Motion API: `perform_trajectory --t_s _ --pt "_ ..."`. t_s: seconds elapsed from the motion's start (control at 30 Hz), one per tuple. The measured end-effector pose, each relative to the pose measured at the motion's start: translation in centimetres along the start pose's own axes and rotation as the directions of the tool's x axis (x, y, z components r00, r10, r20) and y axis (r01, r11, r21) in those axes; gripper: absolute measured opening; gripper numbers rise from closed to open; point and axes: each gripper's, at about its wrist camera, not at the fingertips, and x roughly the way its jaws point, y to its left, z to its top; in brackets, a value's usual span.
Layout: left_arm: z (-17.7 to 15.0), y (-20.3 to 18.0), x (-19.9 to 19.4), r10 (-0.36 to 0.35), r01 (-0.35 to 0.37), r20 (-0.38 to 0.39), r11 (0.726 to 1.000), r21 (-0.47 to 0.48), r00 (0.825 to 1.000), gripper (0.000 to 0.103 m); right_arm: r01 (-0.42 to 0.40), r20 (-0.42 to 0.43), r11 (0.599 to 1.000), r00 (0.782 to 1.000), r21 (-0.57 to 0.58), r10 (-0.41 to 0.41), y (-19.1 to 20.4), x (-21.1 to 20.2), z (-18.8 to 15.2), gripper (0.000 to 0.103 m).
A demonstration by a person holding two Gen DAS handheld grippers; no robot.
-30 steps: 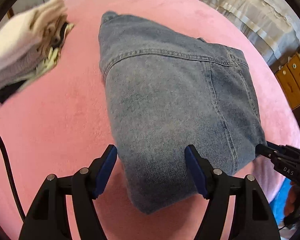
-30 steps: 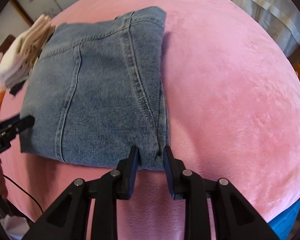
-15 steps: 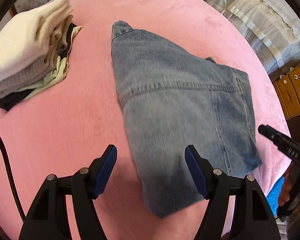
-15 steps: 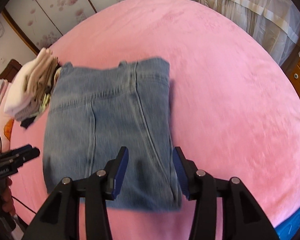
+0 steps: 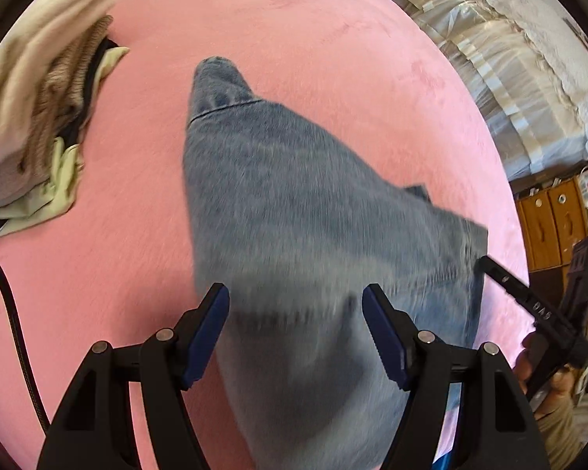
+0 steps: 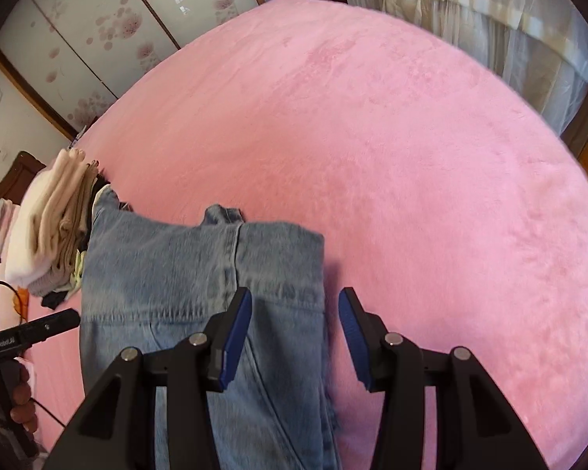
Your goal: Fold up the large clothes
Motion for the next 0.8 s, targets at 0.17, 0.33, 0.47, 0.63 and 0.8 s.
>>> perform_trajectory --t_s 0.17,0.33,0.47,0.63,0.8 --pt "1.7 0.0 1.8 0.021 -0.021 0.0 1.0 -0.008 1.0 0.073 0.003 -0.032 0.996 0.999 -0.087 -0.006 1.3 2.7 1.0 0.022" --pt "1.6 0.8 1.5 0.201 -0.203 0.095 0.979 0.017 0.975 0.016 -0.005 0.086 0.987 0.996 -0.163 0.019 2.7 1.6 1.9 0.014" --pt "1.8 1.7 2.2 0.176 -0.176 0.097 0.984 -0.007 0.98 0.016 0.056 0.015 0.987 0.998 -0.15 -0.054 1.9 5.4 1.4 0.016" --pt "1.8 0.5 2.2 0.218 -0.223 0.117 0.974 0.031 0.969 0.016 0.084 0.02 0.989 0.996 -0.118 -0.082 2.2 4.5 1.8 0.028" --pt "1.3 0.4 0.7 0.187 -0.188 0.08 0.982 -0.005 0.979 0.049 0.064 0.035 0.994 0.998 -0.084 -0.061 2.1 1.6 1.1 0.036"
